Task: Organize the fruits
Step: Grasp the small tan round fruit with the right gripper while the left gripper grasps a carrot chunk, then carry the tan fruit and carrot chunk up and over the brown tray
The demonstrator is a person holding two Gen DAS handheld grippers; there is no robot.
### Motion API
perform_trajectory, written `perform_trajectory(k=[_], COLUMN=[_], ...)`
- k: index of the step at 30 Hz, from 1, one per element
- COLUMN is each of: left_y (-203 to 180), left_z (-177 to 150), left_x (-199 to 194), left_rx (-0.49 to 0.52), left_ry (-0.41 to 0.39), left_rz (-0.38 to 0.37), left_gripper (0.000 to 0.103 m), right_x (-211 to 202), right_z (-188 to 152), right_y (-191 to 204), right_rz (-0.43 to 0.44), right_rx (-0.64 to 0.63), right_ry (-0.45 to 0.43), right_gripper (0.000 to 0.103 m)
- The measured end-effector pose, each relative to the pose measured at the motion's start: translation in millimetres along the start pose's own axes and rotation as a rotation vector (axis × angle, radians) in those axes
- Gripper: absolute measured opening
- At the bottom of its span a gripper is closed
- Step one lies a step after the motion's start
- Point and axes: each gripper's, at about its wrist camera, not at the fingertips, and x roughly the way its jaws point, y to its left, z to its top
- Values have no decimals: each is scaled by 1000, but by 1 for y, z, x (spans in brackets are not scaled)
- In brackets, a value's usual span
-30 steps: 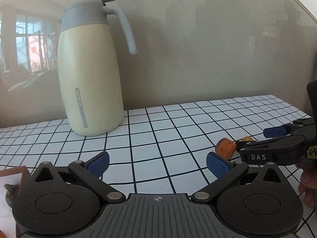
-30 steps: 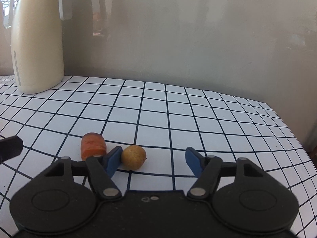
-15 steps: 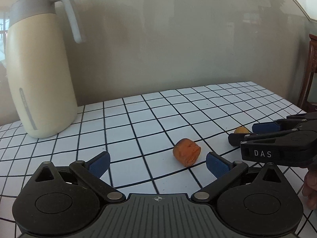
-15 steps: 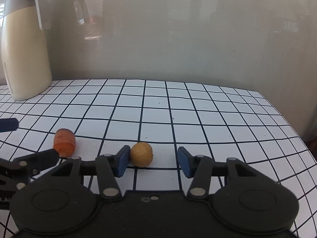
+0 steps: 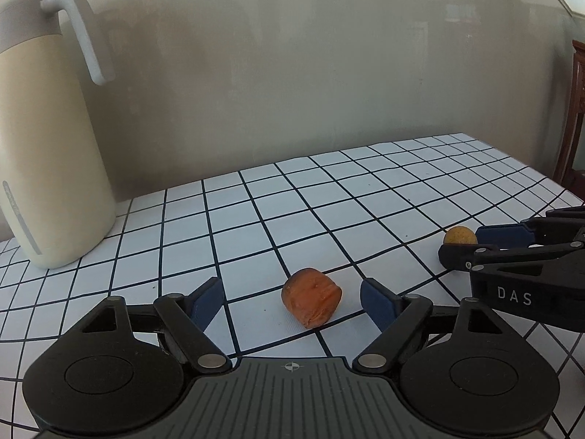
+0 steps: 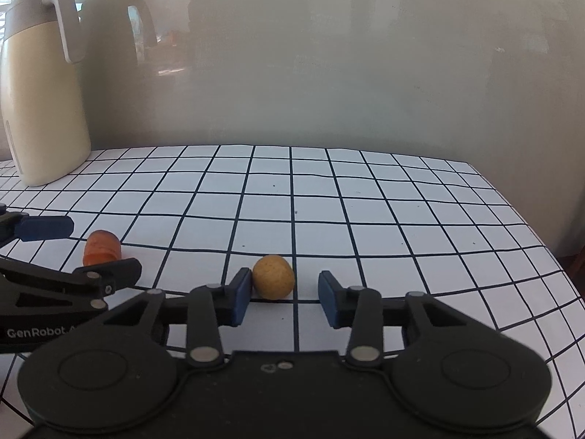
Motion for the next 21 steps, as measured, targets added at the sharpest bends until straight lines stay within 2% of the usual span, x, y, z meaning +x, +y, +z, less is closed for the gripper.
perform_trajectory(k=[1, 2, 4, 12, 17, 21], left_y=[-1, -2, -2, 0, 11, 18], left_z=[0, 0, 0, -7, -16, -25], left_x=[2, 2, 0, -22, -38, -52], left_rx=[6, 7, 13, -4, -19, 10], left_ry=[6, 7, -2, -92, -111, -102], left_rz=[5, 5, -6, -8, -8, 16], left_gripper=[69, 51, 34, 34, 34, 34], right_x=[-2, -2, -3, -7, -14, -23], right_z=[-1, -1, 0, -3, -1, 1], right_y=[-1, 0, 0, 3, 10, 17], right_rz=[3, 7, 11, 9, 10, 25], right_rx=[0, 1, -5, -10, -19, -20], right_ry=[-1, 0, 0, -4, -22, -41], right_gripper=[23, 16, 16, 15, 15, 15])
